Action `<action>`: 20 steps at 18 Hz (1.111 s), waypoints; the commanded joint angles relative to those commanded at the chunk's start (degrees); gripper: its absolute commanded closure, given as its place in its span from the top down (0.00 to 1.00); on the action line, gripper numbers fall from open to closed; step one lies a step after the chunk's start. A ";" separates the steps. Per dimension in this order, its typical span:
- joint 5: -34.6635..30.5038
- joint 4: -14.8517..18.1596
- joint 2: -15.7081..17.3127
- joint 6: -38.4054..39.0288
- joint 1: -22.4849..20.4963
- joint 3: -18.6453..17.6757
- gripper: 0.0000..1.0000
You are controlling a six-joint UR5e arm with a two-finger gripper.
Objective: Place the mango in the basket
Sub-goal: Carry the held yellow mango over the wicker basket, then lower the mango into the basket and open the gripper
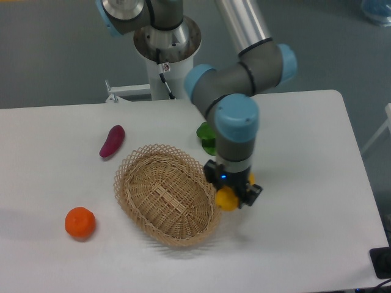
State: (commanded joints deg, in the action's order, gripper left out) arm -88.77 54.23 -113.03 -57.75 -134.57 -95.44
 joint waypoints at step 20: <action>-0.26 -0.44 -0.44 5.37 10.47 -5.98 1.00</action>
State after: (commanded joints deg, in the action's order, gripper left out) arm -89.03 53.79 -113.47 -52.38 -124.10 -101.42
